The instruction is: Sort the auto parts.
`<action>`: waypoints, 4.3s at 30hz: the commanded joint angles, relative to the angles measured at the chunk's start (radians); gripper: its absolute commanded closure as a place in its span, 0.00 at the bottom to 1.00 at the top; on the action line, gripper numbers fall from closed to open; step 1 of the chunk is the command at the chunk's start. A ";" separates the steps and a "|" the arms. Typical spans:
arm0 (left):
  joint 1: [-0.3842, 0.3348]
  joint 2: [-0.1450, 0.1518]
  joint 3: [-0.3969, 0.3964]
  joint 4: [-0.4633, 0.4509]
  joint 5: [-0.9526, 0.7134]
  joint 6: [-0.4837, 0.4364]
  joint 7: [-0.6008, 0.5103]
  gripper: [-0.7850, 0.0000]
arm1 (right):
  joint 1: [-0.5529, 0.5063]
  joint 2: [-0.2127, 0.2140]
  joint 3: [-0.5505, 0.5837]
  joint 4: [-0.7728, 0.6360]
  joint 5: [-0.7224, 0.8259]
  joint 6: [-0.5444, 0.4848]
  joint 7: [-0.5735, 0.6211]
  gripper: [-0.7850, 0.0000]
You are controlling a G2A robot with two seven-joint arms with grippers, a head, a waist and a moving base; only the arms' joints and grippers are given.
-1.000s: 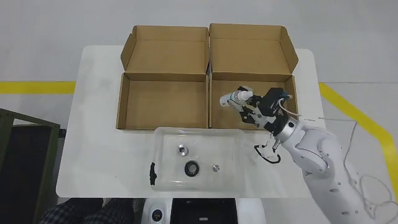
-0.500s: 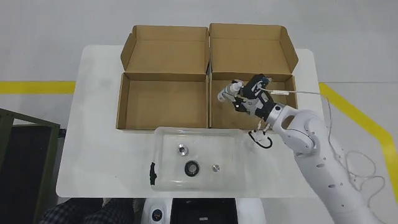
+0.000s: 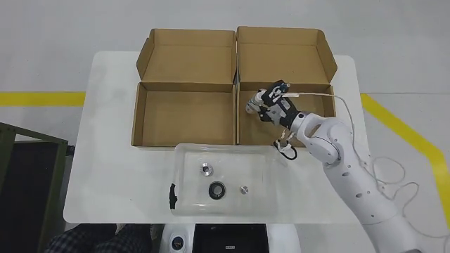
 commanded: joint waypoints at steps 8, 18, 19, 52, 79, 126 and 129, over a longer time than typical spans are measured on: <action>0.000 0.000 0.000 0.000 0.000 0.000 0.000 0.00 | 0.007 -0.005 -0.019 0.012 -0.081 0.029 -0.010 0.53; 0.000 0.000 0.000 0.000 0.000 0.000 0.000 0.00 | -0.036 0.002 0.024 -0.072 -0.113 0.042 -0.036 0.00; 0.000 0.000 0.000 0.000 0.000 0.000 0.000 0.00 | -0.046 0.004 0.036 -0.093 -0.110 0.042 -0.039 0.00; 0.000 0.000 0.000 0.000 0.000 0.000 0.000 0.00 | -0.545 0.075 0.124 -0.664 -0.429 -0.221 0.018 0.00; 0.000 0.000 0.000 0.000 0.000 0.000 0.000 0.00 | -0.564 0.092 0.045 -0.602 -0.553 -0.345 0.110 0.00; 0.000 0.000 0.000 0.000 0.000 0.000 0.000 0.00 | -0.478 0.095 -0.065 -0.568 -0.543 -0.393 0.254 1.00; 0.000 0.000 0.000 0.000 0.000 0.000 0.000 0.00 | -0.487 0.099 -0.047 -0.579 -0.524 -0.392 0.232 1.00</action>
